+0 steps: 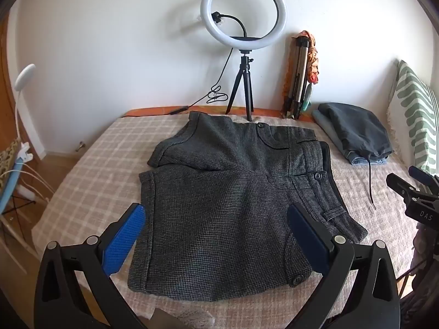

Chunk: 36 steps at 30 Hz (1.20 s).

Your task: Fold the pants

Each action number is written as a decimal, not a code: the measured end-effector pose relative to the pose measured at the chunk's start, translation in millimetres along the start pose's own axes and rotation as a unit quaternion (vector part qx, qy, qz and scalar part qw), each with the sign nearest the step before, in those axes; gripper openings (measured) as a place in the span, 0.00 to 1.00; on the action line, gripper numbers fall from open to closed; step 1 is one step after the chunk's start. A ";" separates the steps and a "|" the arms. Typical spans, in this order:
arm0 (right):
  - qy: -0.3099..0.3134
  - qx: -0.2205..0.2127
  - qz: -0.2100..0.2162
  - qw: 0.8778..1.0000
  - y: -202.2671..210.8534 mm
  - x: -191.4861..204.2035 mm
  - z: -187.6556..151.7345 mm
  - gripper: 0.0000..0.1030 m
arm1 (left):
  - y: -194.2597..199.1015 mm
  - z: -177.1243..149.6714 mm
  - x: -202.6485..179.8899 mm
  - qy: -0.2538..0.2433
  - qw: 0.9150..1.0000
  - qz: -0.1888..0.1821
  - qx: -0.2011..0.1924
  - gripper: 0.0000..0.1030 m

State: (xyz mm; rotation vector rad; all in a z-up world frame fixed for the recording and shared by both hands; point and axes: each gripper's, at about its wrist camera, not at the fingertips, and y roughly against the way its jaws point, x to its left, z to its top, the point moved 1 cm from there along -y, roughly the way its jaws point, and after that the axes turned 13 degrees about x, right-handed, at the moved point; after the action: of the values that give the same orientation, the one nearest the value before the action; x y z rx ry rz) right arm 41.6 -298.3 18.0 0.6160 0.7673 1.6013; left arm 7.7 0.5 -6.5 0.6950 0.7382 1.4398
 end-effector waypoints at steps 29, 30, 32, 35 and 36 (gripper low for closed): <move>0.001 0.006 0.001 1.000 -4.5 -0.7 -2.0 0.98 | 2.2 0.6 -3.5 -0.007 1.000 0.008 -0.007 1.00; 0.001 0.006 0.001 1.000 -4.6 -0.6 -2.3 0.98 | 2.3 -0.1 -3.3 -0.008 1.000 0.008 -0.007 1.00; 0.001 0.006 0.001 1.000 -5.1 -0.4 -2.5 0.98 | 2.6 -0.5 -3.7 -0.008 1.000 0.009 -0.008 1.00; 0.001 0.007 0.001 1.000 -4.9 -0.3 -2.2 0.98 | 2.4 -0.2 -4.1 -0.008 1.000 0.008 -0.007 1.00; 0.001 0.007 0.000 1.000 -4.6 0.1 -2.2 0.98 | 2.6 -0.1 -4.8 -0.008 1.000 0.008 -0.007 1.00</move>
State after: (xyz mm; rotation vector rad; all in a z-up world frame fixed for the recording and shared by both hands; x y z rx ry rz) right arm 42.9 -298.1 13.0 0.6239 0.7804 1.5994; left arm 6.1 -4.3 -4.3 0.7025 0.7103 1.4520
